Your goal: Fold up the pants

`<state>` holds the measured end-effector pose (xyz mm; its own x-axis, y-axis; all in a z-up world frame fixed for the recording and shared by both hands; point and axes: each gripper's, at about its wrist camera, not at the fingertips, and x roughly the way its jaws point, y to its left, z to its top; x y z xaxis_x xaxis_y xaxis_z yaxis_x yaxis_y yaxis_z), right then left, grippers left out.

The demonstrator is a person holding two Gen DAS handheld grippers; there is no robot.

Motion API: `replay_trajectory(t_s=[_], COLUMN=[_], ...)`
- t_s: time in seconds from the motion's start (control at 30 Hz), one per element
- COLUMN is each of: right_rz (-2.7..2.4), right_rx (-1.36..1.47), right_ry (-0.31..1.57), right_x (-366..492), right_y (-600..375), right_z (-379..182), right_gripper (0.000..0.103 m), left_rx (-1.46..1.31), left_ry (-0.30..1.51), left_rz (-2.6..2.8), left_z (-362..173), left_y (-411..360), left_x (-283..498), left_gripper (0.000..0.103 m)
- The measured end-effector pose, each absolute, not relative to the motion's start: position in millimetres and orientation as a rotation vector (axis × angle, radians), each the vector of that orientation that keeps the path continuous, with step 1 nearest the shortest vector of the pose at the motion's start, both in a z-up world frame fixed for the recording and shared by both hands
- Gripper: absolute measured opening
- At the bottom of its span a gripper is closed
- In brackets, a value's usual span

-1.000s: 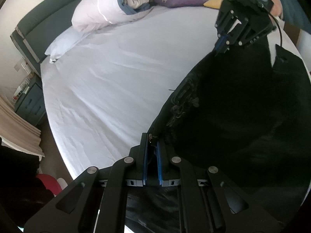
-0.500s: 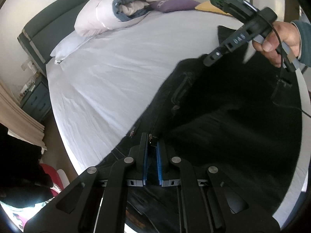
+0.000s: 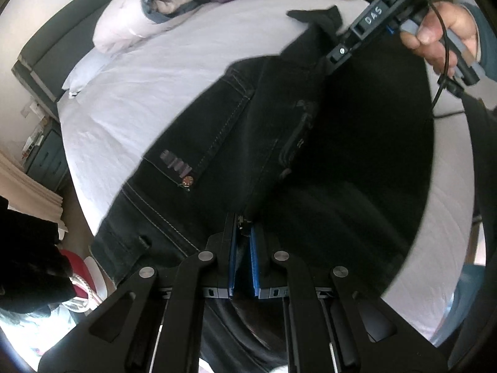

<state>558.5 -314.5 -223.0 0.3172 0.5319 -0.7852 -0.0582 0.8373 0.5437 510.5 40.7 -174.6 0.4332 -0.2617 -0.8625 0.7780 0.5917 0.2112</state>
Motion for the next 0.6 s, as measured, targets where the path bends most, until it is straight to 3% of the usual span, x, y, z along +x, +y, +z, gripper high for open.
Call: replay_trajectory(t_s=[0.37, 0.6], right_rz=[0.397, 0.396], right_rx=[0.168, 0.210], right_ry=[1.191, 1.187], right_x=[522, 512], right_y=[-272, -274], right_z=[-225, -220], right_gripper=[0.004, 0.004], left_rx=[0.682, 0.675], left_ry=[0.929, 0.932], left_rz=[-0.713, -0.741], left_z=[-204, -216], left_y=[38, 36], left_x=[564, 591], left_gripper=[0.007, 0.007])
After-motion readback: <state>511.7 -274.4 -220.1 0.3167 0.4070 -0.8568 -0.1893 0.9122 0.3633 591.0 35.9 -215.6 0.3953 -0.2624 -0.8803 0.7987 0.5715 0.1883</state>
